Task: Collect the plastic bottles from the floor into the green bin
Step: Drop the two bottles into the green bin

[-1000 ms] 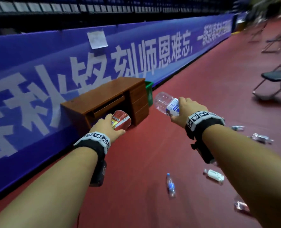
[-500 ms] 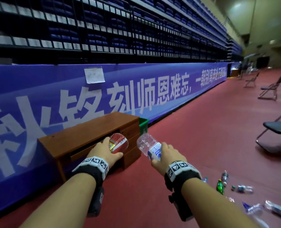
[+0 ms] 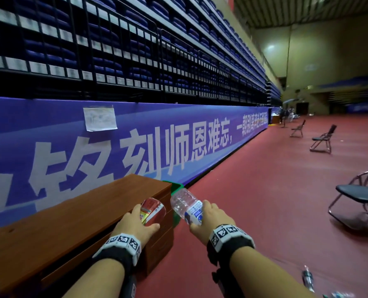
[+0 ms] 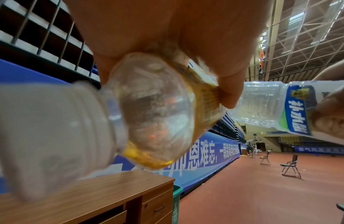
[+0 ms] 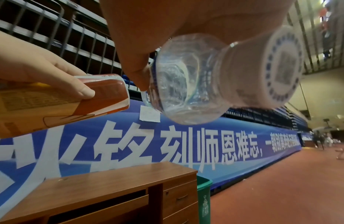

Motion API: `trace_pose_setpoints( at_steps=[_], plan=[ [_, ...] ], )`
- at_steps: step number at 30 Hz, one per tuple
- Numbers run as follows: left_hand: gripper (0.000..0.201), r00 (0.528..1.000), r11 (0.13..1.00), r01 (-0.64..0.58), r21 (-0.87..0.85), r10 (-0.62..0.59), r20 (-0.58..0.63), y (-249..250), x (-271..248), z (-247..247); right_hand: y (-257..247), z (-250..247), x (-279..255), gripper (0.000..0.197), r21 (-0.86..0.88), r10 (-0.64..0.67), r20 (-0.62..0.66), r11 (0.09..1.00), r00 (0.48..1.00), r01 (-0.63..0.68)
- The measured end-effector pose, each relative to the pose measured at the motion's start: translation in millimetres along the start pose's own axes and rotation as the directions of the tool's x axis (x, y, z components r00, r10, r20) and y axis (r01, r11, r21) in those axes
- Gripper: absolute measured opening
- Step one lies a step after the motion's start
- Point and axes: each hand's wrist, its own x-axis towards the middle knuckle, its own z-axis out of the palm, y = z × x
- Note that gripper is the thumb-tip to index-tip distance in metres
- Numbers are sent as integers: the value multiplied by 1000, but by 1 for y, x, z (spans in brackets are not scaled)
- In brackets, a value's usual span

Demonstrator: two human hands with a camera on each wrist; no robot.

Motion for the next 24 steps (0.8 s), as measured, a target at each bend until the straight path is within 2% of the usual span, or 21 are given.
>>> trace_pose_setpoints(
  at_steps=[5, 12, 18, 24],
  plan=[
    [91, 999, 1000, -21, -4, 21, 27, -10, 113, 18, -16, 27, 106, 63, 6, 66, -15, 998, 998, -66],
    [86, 997, 1000, -18, -10, 19, 71, 19, 242, 83, 28, 77, 242, 55, -7, 130, -6, 992, 992, -130],
    [77, 999, 1000, 22, 5, -22, 49, 79, 372, 124, 80, 103, 392, 47, -46, 61, 19, 997, 998, -60],
    [78, 986, 982, 165, -94, -166, -1, 111, 501, 144, 100, 112, 551, 47, -2, -15, 52, 1000, 999, 15]
  ],
)
